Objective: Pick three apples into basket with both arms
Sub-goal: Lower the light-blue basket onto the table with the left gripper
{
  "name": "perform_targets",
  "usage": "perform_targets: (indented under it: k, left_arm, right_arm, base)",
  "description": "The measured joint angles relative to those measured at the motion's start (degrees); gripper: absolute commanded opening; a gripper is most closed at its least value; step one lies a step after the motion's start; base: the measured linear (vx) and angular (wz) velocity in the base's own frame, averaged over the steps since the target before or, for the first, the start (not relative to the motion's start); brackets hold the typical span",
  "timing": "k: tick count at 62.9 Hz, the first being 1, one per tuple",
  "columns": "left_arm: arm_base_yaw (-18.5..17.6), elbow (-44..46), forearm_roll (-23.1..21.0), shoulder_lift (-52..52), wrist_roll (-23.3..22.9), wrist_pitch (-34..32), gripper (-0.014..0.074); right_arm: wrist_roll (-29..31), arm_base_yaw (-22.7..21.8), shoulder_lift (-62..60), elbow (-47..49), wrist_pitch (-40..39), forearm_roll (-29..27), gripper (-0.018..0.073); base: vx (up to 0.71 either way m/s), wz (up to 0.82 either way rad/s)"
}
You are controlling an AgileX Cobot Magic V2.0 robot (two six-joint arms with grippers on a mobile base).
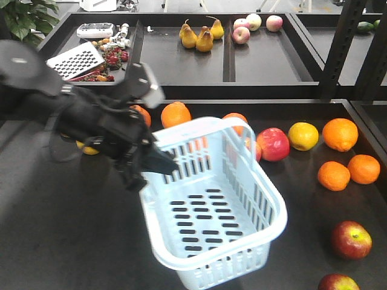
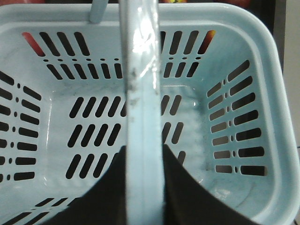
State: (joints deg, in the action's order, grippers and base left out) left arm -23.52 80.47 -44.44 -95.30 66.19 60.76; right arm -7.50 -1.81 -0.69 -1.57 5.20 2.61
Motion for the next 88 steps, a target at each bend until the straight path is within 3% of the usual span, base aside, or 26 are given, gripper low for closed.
perform_targets:
  k: [8, 28, 37, 53, 59, 67, 76, 88]
  left_arm:
    - [-1.7, 4.0, 0.0, -5.7, 3.3, 0.2, 0.0003]
    - [-2.4, 10.5, 1.1, -14.4, 4.3, 0.2, 0.0052]
    - [-2.4, 10.9, 2.4, -16.2, 4.3, 0.2, 0.0145]
    - [-2.4, 11.1, 3.2, -16.7, 4.3, -1.5, 0.0421]
    - [-2.4, 11.3, 3.2, -16.7, 4.0, -2.7, 0.0463]
    - [-2.4, 11.3, 3.2, -16.1, 1.1, -2.5, 0.0447]
    - [-2.4, 11.3, 3.4, -12.7, -5.3, -0.8, 0.0344]
    - [-2.4, 11.3, 4.4, -5.5, -12.6, 3.0, 0.0054]
  right_arm:
    - [0.0, 0.0, 0.0, 0.0, 0.0, 0.0, -0.0004]
    - [0.0, 0.0, 0.0, 0.0, 0.0, 0.0, -0.0004]
    - [0.0, 0.0, 0.0, 0.0, 0.0, 0.0, -0.0004]
    - [0.0, 0.0, 0.0, 0.0, 0.0, 0.0, -0.0004]
    - [0.0, 0.0, 0.0, 0.0, 0.0, 0.0, -0.0004]
    - [0.0, 0.0, 0.0, 0.0, 0.0, 0.0, -0.0004]
    - [0.0, 0.0, 0.0, 0.0, 0.0, 0.0, -0.0004]
    - [0.0, 0.0, 0.0, 0.0, 0.0, 0.0, -0.0004]
  base:
    - [0.00, 0.00]
    - [0.00, 0.00]
    - [0.00, 0.00]
    - [0.00, 0.00]
    - [0.00, 0.00]
    - [0.00, 0.00]
    - [0.00, 0.00]
    - [0.00, 0.00]
